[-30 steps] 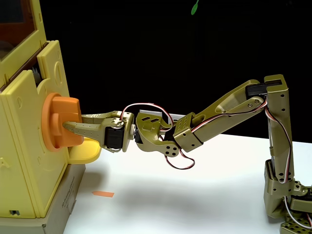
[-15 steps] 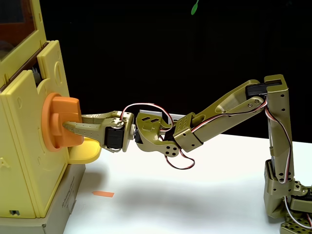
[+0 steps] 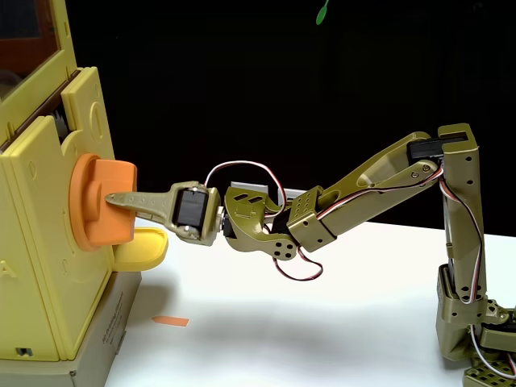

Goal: Turn the button of vending machine.

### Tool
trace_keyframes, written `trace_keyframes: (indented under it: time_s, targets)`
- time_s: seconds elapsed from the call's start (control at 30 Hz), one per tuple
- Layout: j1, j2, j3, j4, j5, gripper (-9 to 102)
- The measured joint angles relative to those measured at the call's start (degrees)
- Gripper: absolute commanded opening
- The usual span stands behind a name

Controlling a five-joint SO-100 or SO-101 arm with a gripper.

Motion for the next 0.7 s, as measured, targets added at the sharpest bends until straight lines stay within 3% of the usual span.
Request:
trace_keyframes:
  time_s: [0.7]
  targets:
    - [2.11,4.13,2.2,4.83,102.04,-1]
